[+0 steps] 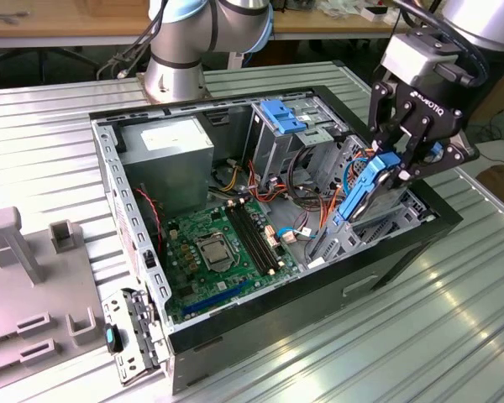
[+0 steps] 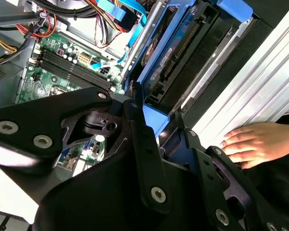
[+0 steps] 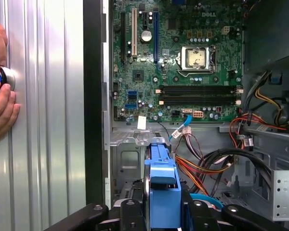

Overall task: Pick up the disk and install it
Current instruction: 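Insert the disk into the insertion slot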

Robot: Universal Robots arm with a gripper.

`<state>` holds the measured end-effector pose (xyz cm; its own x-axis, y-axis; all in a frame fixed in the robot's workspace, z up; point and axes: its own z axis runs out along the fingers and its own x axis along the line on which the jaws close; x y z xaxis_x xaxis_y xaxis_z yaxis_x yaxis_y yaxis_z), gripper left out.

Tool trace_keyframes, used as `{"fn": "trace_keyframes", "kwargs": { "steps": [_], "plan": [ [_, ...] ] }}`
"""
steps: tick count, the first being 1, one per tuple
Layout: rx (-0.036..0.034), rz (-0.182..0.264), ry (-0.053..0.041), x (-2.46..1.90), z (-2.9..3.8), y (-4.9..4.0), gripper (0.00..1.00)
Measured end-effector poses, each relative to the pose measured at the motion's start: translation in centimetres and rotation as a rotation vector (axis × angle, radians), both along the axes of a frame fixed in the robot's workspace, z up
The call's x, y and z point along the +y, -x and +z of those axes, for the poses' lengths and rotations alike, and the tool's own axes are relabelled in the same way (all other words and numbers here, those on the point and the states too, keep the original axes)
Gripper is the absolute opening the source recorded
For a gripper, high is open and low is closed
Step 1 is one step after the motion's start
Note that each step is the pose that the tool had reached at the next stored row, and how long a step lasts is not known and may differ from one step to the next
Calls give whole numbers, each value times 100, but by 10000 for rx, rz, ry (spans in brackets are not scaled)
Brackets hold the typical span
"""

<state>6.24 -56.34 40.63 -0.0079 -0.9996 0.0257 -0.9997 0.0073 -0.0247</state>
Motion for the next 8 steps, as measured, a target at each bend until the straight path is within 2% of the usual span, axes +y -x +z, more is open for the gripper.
{"fn": "trace_keyframes", "kwargs": {
  "steps": [8],
  "plan": [
    [0,0,-1,-3,-58,0,37]
  ]
}}
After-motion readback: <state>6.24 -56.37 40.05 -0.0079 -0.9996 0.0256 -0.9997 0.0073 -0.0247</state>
